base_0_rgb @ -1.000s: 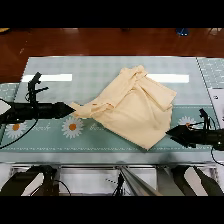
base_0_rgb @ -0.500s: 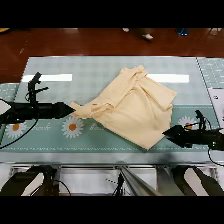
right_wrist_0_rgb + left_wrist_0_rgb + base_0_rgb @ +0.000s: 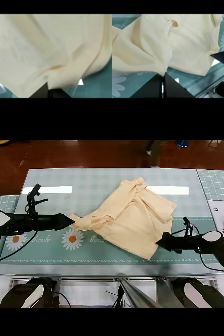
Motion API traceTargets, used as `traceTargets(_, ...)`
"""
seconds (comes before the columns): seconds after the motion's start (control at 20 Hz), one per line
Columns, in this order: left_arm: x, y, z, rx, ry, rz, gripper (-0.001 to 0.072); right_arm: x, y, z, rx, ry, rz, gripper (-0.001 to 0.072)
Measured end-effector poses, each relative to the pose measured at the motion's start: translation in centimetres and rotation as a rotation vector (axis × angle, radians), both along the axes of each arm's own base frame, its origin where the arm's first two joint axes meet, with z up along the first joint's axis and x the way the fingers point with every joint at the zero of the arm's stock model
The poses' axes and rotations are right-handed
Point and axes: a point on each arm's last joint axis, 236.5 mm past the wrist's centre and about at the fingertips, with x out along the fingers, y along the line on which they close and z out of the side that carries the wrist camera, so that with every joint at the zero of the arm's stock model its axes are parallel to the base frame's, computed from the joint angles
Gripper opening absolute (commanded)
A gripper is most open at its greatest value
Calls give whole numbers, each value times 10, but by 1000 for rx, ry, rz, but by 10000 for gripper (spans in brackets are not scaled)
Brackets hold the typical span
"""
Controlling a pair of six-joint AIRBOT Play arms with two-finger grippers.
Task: Fold the shirts.
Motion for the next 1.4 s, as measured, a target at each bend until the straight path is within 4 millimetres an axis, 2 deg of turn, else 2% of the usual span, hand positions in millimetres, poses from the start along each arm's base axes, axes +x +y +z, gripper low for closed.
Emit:
traceTargets(0.1,15,12,16,3,-45,40,23,22,7,35,21,-95,68,18)
traceTargets(0.15,25,21,29,5,-80,70,23,34,10,59,30,-158,102,18)
traceTargets(0.25,49,44,66,-6,-170,152,23,58,13,125,12,-329,178,18)
traceTargets(0.3,62,57,91,-22,-230,203,23,69,13,163,-6,-426,202,18)
traceTargets(0.45,90,94,183,-112,-433,351,23,93,7,291,-112,-765,198,17)
traceTargets(0.55,93,110,252,-193,-579,416,23,95,-1,376,-200,-968,153,17)
traceTargets(0.6,88,113,288,-231,-655,429,23,91,-6,415,-247,-1060,124,17)
traceTargets(0.75,55,108,386,-305,-881,424,23,71,-22,492,-383,-1227,52,17)
traceTargets(0.85,24,99,441,-318,-1030,415,23,59,-32,522,-448,-1284,7,17)
traceTargets(0.95,-11,86,483,-316,-1159,403,23,48,-37,542,-483,-1320,-28,17)
traceTargets(1.05,-47,73,517,-316,-1278,400,23,39,-38,557,-488,-1352,-49,17)
traceTargets(1.15,-77,61,536,-308,-1362,395,23,32,-37,566,-498,-1369,-54,17)
traceTargets(1.25,-98,52,543,-263,-1416,392,22,25,-37,566,-515,-1353,-40,17)
traceTargets(1.4,-105,41,526,-175,-1369,377,22,16,-41,541,-563,-1245,6,17)
